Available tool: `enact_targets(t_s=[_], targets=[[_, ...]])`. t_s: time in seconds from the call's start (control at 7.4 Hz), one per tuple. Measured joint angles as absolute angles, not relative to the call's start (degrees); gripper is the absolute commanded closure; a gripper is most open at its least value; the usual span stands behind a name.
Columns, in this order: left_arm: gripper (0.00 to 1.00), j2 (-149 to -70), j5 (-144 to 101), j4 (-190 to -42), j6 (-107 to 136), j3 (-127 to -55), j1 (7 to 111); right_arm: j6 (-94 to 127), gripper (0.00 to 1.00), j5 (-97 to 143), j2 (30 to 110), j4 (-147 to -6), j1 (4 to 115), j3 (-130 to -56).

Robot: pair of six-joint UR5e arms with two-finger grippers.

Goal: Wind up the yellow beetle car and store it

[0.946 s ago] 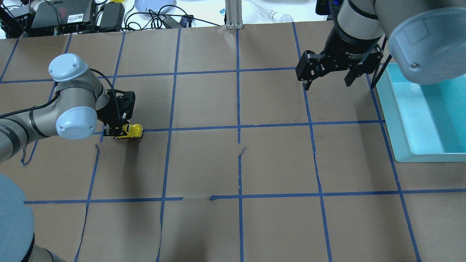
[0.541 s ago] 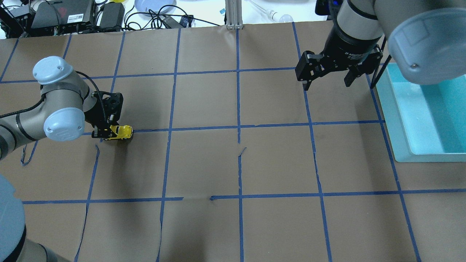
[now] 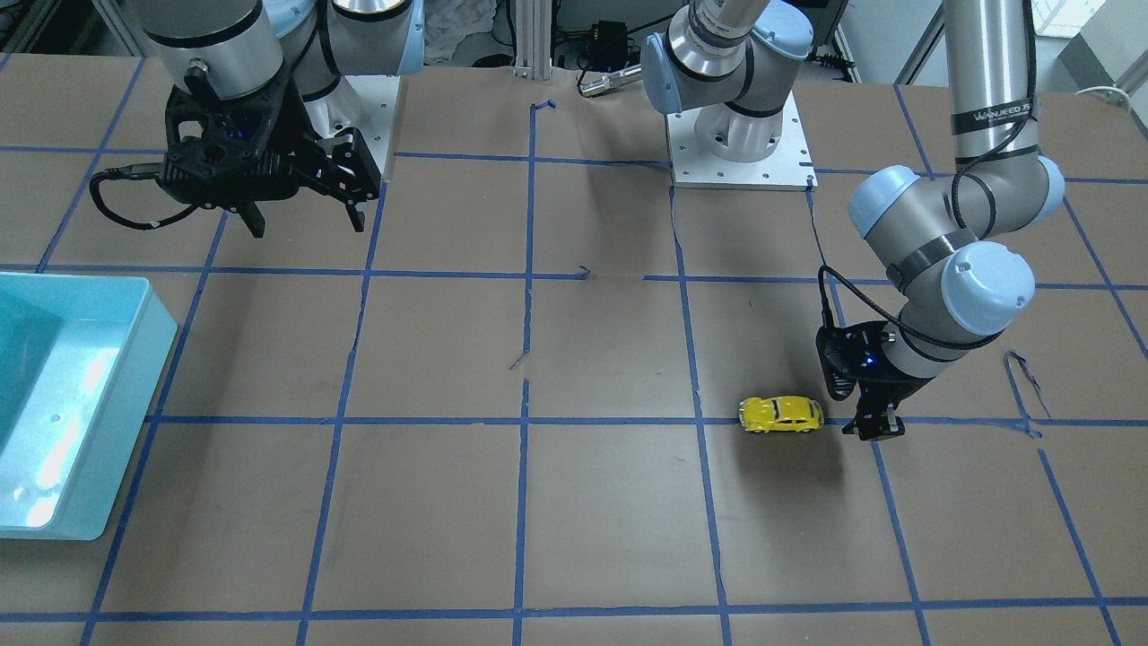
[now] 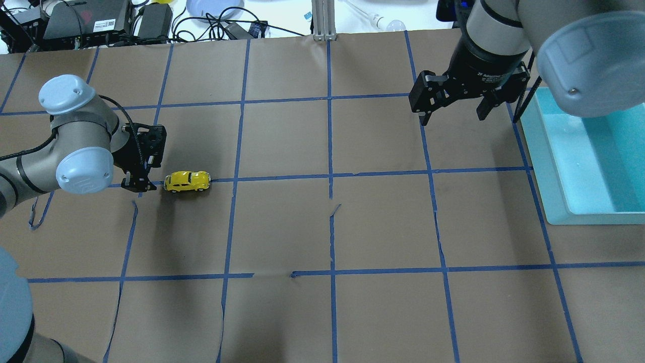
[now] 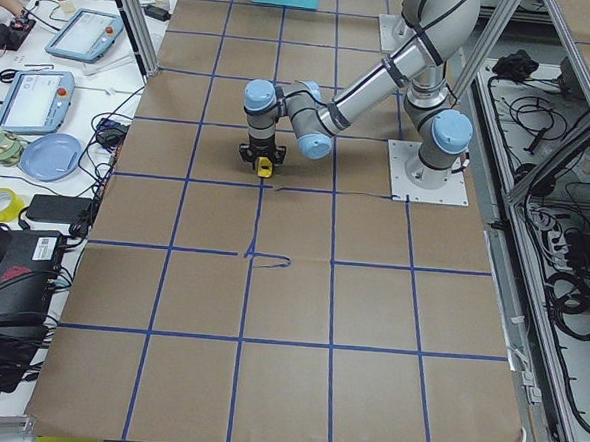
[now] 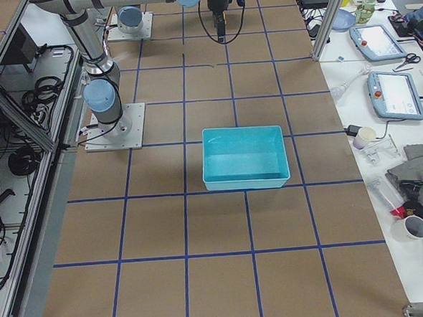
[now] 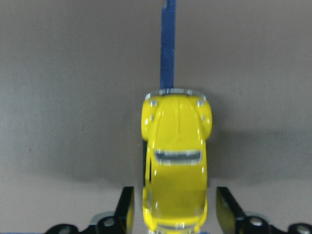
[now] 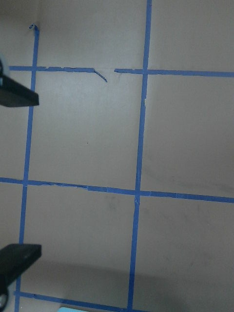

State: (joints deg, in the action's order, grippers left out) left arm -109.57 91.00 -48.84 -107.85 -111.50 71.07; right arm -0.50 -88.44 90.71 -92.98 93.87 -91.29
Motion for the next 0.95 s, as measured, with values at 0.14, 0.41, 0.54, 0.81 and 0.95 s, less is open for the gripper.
enact_targets(t_s=[0.14, 0.41, 0.54, 0.81, 0.95], targets=[[0.34, -108.65, 90.96, -49.27, -106.87, -111.42, 71.52, -0.49, 0.00, -88.43, 90.69, -92.99, 93.87, -91.30], [0.34, -105.54, 90.84, -51.95, -98.95, -110.91, 75.25, -0.46, 0.00, -88.42, 90.70, -92.97, 93.87, -91.31], [0.34, -103.37, 90.86, -55.81, -91.37, -109.53, 78.95, -0.45, 0.00, -88.42, 90.78, -92.95, 93.87, -91.30], [0.34, -99.64, 90.63, -66.71, -74.59, -103.75, 85.90, -0.60, 0.00, -88.50, 90.92, -92.98, 93.84, -91.24], [0.34, -97.98, 90.54, -72.00, -66.42, -100.81, 88.32, -0.96, 0.00, -88.55, 90.90, -92.97, 93.76, -91.24]])
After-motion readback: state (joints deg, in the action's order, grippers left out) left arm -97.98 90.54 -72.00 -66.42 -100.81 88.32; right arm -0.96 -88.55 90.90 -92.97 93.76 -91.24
